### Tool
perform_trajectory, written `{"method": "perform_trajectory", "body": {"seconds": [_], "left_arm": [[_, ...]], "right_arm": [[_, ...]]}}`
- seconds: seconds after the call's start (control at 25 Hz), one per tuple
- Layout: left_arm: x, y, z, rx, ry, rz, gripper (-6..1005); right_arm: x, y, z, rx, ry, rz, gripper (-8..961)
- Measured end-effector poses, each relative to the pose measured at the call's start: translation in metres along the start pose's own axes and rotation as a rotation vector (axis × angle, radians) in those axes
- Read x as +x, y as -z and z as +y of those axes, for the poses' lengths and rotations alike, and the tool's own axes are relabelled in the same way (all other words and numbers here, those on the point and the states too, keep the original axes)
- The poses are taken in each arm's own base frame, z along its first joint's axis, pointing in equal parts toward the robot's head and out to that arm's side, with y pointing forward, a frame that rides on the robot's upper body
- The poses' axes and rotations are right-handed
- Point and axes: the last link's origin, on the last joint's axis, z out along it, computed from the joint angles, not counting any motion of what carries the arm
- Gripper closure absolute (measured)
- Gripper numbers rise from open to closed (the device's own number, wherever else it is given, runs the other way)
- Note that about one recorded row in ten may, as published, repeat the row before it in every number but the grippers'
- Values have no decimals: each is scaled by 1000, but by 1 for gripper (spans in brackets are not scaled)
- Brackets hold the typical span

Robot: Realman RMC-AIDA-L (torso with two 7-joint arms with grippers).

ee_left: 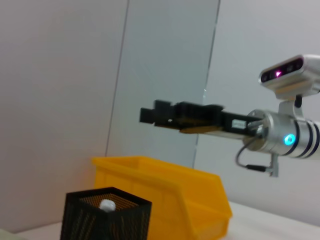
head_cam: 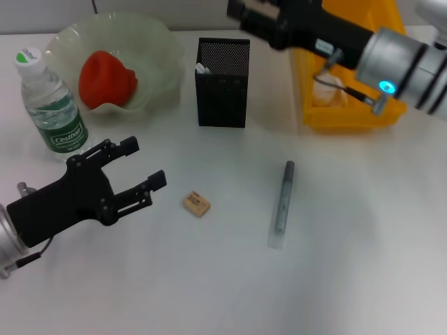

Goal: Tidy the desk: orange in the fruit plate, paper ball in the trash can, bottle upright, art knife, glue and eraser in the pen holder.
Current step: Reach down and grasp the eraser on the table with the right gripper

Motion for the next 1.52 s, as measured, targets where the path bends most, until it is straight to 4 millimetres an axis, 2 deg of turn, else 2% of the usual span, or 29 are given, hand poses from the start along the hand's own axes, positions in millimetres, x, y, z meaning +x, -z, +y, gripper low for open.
{"method": "perform_trajectory", "body": {"seconds": [0.2, 0.36, 0.68, 1.16, 1.52], "left_arm": [[0, 8, -1, -39, -28, -43, 199], [-1, 13, 0, -70, -55, -84, 199], [-2, 18, -2, -72, -60, -102, 198], [-4, 18, 0, -75, -56, -109, 198], [-4, 18, 0, -77, -55, -109, 199]], "right_arm": [[-3, 15, 22, -186, 14, 123, 307], [2, 18, 34, -295, 40, 303, 309], [18, 2, 42, -396, 109, 653, 312], [45, -14, 55, -423, 239, 801, 316], [54, -25, 65, -441, 293, 793, 319]]}}
